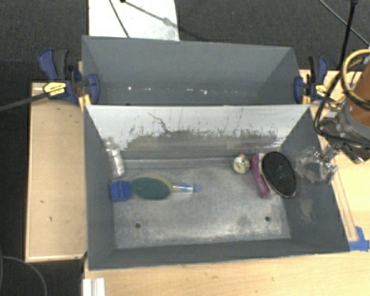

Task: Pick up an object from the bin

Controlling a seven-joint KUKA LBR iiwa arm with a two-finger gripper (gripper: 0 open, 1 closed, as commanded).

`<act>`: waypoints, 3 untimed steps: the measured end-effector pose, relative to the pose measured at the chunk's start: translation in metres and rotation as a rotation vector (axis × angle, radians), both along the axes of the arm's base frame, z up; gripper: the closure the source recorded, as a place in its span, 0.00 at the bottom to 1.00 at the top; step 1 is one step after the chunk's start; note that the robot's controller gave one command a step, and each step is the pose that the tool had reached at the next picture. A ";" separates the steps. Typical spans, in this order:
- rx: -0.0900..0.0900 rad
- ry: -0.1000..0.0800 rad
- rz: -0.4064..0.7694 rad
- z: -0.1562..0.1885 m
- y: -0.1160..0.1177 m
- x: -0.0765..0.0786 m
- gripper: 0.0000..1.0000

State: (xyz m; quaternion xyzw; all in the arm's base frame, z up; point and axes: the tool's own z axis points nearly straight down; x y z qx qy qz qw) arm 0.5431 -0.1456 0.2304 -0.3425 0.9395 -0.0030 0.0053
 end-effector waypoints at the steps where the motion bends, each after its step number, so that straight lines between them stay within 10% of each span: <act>1: 0.004 0.012 -0.095 -0.022 0.017 0.007 1.00; 2: 0.004 0.013 -0.100 -0.022 0.016 0.007 0.00; 3: 0.007 0.011 -0.182 -0.118 0.012 0.041 0.00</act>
Offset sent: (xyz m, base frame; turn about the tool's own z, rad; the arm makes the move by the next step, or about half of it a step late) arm 0.0068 0.0156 -0.0223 0.0964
